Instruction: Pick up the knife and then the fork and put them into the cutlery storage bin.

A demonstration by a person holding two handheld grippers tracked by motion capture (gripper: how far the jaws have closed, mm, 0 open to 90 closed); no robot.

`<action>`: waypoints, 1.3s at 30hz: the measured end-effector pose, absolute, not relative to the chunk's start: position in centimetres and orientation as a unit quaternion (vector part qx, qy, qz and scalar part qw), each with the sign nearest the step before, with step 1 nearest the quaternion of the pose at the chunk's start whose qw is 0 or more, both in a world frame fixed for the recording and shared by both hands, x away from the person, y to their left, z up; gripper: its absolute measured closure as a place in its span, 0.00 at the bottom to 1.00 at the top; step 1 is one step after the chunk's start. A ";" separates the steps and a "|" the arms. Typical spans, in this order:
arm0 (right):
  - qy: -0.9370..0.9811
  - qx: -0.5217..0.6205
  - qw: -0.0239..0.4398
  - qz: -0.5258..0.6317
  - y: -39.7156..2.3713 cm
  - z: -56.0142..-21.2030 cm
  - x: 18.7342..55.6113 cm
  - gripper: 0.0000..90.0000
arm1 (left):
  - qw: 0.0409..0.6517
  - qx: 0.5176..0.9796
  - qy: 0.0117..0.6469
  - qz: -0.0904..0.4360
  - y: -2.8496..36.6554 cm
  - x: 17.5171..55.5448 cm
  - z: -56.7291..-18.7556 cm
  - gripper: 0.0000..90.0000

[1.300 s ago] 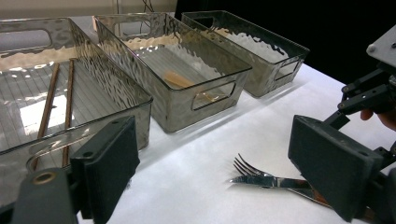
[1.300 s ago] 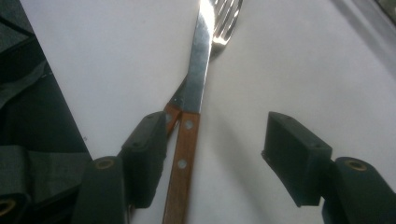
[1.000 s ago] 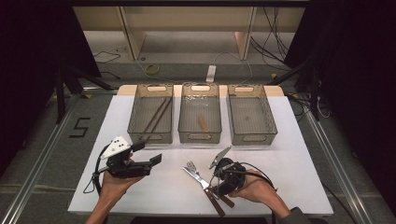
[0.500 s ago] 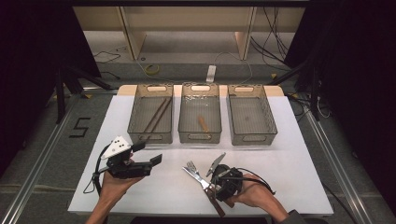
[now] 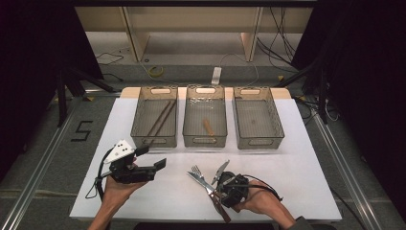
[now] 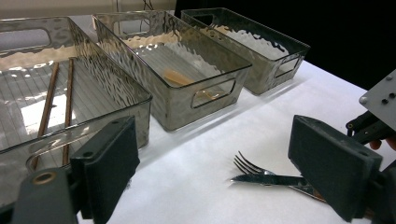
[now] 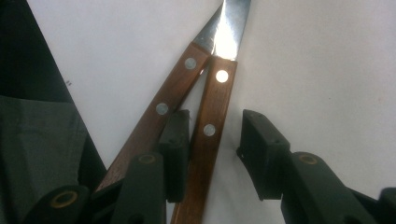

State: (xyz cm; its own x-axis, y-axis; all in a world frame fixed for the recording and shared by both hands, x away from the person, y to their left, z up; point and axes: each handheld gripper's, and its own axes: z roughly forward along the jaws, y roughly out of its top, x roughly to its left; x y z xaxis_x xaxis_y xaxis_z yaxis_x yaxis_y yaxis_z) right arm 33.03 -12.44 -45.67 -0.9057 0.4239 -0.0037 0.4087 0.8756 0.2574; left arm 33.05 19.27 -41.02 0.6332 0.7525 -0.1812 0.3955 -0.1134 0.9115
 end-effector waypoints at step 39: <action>0.969 0.205 0.010 0.134 -13.1 -45.8 33.9 0.85 | 0.535 0.728 0.395 0.166 19.3 33.1 -41.1 0.17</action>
State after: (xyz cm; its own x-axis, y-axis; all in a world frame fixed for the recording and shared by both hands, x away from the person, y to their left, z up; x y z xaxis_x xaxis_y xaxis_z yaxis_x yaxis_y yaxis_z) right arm 33.86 -13.05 -45.82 -0.9158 0.4001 0.0353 0.3946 0.8799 0.2646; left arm 33.11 19.27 -41.07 0.6327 0.7529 -0.1813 0.3979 -0.1152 0.9102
